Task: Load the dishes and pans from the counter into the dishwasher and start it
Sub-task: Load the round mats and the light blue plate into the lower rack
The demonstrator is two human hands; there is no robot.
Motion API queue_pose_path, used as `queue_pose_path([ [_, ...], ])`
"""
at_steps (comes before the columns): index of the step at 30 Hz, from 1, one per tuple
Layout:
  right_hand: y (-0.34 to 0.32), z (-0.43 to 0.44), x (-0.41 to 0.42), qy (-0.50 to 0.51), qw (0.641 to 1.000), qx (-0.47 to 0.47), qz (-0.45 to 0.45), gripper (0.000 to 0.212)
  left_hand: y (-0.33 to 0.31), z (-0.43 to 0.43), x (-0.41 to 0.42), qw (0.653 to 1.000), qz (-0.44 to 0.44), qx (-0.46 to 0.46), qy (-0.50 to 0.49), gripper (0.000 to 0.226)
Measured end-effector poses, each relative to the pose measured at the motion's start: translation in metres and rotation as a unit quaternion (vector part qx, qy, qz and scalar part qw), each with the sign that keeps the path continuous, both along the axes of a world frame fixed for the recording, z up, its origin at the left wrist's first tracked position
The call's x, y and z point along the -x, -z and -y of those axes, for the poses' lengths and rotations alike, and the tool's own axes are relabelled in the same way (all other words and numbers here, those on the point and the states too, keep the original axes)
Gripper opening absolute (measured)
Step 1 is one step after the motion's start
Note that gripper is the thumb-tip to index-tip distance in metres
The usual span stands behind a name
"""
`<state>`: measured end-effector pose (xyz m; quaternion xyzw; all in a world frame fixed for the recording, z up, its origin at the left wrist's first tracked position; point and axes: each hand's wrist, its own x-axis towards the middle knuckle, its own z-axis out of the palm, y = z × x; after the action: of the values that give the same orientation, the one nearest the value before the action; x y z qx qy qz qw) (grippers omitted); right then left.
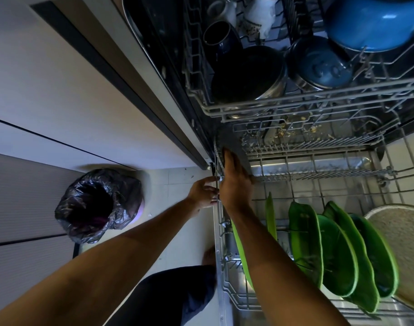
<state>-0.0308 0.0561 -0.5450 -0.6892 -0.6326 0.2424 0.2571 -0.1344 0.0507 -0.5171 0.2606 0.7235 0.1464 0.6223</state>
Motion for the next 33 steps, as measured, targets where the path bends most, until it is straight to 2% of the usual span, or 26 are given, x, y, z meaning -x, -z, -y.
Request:
queue_pose_path([
  [7,0.002,0.009,-0.002,-0.017,0.996,0.082,0.021,0.083,0.005,0.002,0.001,1.000,-0.003,-0.001,0.001,0.056],
  [14,-0.021,0.019,-0.023,-0.029,0.979,0.201,-0.009,0.085,-0.011,0.018,0.001,0.998,-0.038,-0.033,0.040,0.054],
  [16,-0.033,0.033,-0.030,-0.007,0.976,0.219,-0.015,0.079,-0.023,0.029,0.005,0.997,-0.051,-0.036,0.048,0.047],
  [21,-0.072,0.079,-0.043,0.045,0.962,0.268,-0.030,0.033,-0.058,0.064,0.029,0.996,-0.060,-0.037,0.051,0.036],
  [25,-0.121,0.115,-0.049,0.037,0.946,0.320,-0.025,0.027,-0.105,0.097,0.049,0.998,-0.040,-0.043,0.037,0.037],
  [28,-0.161,0.126,-0.045,0.001,0.949,0.314,-0.009,0.026,-0.148,0.116,0.065,0.994,-0.051,-0.076,0.057,0.037],
  [33,-0.245,0.132,-0.020,-0.090,0.953,0.289,0.027,0.022,-0.231,0.144,0.109,0.971,-0.129,-0.172,0.104,0.034],
])
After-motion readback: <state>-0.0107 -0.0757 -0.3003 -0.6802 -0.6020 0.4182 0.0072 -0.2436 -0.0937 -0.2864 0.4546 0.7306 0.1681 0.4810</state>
